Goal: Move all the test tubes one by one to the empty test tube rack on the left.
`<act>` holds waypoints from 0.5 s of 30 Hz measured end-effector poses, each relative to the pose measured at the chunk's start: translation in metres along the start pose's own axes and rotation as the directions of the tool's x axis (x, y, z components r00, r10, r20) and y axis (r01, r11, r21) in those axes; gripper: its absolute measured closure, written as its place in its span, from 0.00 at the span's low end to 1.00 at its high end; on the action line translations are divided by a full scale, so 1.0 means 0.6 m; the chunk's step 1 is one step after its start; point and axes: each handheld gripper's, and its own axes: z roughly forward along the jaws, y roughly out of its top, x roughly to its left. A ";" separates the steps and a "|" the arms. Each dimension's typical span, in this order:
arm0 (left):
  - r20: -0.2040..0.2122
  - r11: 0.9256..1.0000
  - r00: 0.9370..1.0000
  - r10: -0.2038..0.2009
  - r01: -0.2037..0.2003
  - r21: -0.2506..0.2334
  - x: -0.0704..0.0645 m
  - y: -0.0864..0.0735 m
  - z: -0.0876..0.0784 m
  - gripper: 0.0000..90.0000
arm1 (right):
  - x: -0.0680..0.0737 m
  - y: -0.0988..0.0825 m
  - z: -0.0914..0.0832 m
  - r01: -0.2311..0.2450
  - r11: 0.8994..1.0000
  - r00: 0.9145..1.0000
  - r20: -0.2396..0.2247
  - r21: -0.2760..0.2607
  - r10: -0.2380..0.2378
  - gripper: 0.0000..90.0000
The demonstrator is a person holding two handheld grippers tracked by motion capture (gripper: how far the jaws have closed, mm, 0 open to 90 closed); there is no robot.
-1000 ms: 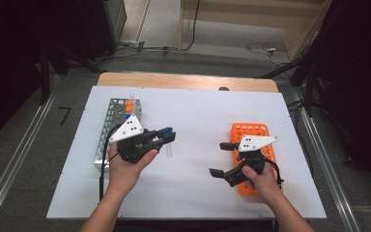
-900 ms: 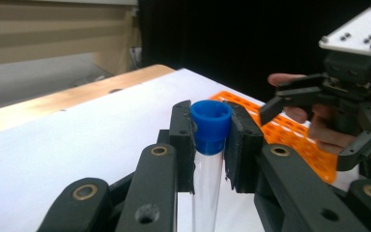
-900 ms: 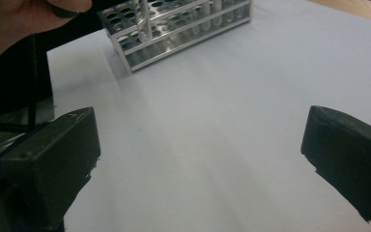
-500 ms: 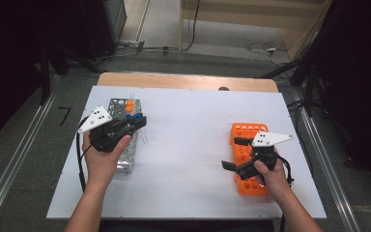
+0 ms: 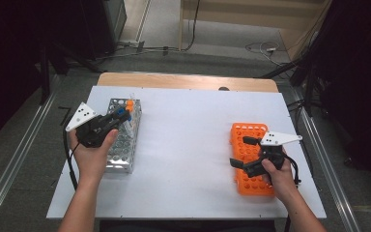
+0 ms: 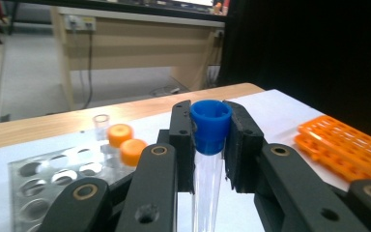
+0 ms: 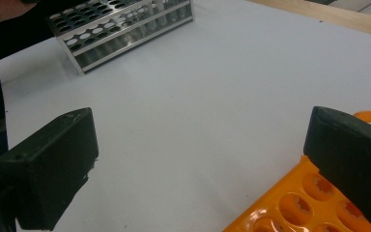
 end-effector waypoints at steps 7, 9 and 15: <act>-0.055 1.000 0.998 0.007 -0.008 -0.019 0.007 -0.009 0.007 0.85 | -0.006 -0.006 -0.004 -0.011 1.000 1.000 0.011 0.002 0.011 0.00; -0.067 1.000 0.998 0.017 -0.017 -0.011 0.007 -0.012 0.011 0.85 | -0.008 -0.007 -0.006 -0.015 1.000 1.000 0.014 -0.001 0.015 0.00; -0.094 1.000 0.995 0.029 -0.028 0.010 0.006 -0.020 0.018 0.85 | -0.015 -0.009 -0.010 -0.024 1.000 0.999 0.024 -0.004 0.024 0.00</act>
